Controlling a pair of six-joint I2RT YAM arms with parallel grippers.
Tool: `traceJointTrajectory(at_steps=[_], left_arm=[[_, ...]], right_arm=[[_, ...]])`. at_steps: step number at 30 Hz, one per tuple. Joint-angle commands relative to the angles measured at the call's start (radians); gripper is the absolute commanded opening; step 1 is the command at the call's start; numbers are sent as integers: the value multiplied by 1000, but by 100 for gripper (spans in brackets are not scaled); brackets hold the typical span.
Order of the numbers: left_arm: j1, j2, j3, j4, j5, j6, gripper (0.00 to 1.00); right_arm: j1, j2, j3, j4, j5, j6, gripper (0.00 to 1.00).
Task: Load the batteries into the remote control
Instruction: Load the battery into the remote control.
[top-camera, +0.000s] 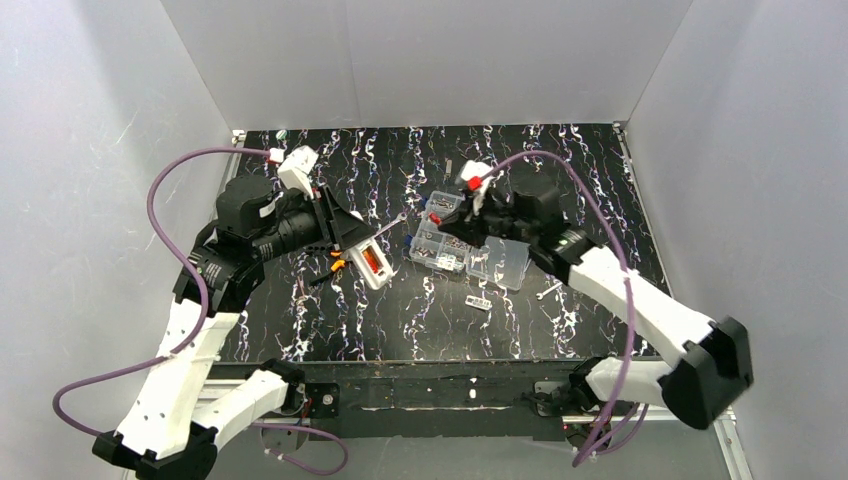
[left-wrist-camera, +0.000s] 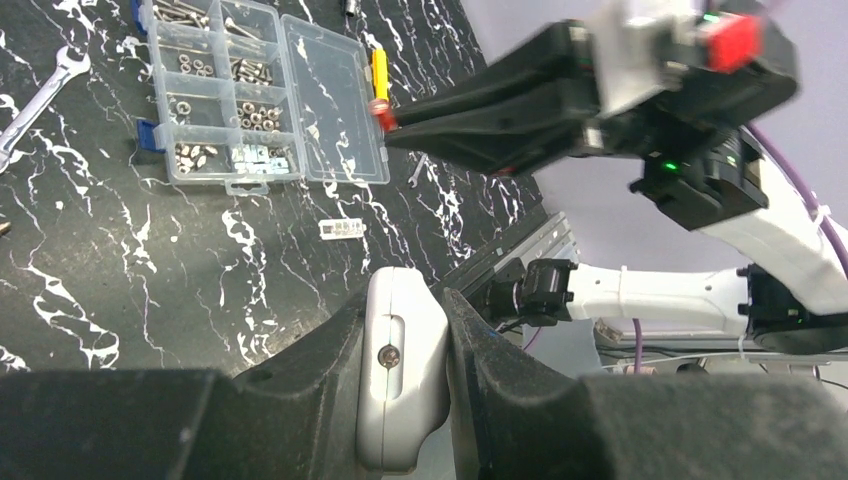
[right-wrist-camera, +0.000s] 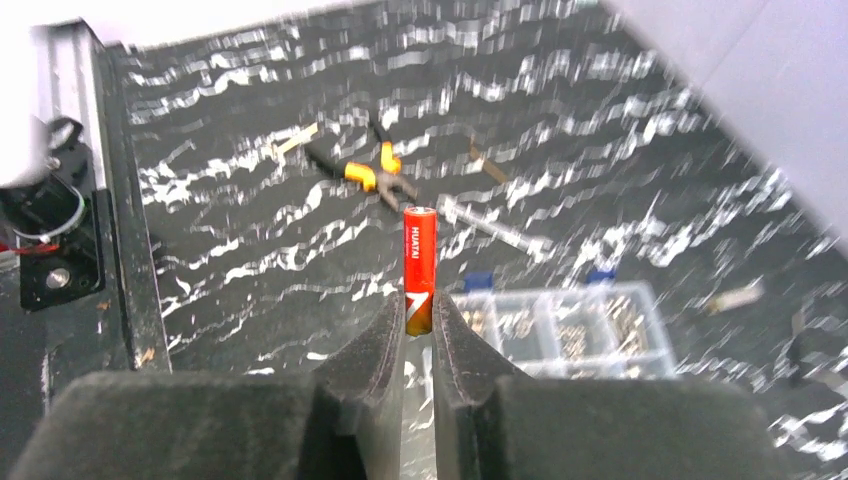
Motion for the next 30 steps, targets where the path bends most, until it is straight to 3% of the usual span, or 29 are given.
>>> traceJointTrajectory(at_steps=[1,12,17,22,30], left_arm=[[5,13,-9,78,53,-32,0],[5,39,-31,226,134,-95,0],[5,34,-79,408,218,-138,0],[4,21,-128,595,289,-172,0],[5,30,-122,766,421,-202,0]], right_arm=[[-4,-149,-11,97,-98,-90,1],[-4,-323,-28,80,-236,-243,1],[-4,-352,-33,65,-287,-309,1],[-4,-366,-31,66,-286,-304,1],[-4,-351,-14,74,-266,-262,1]])
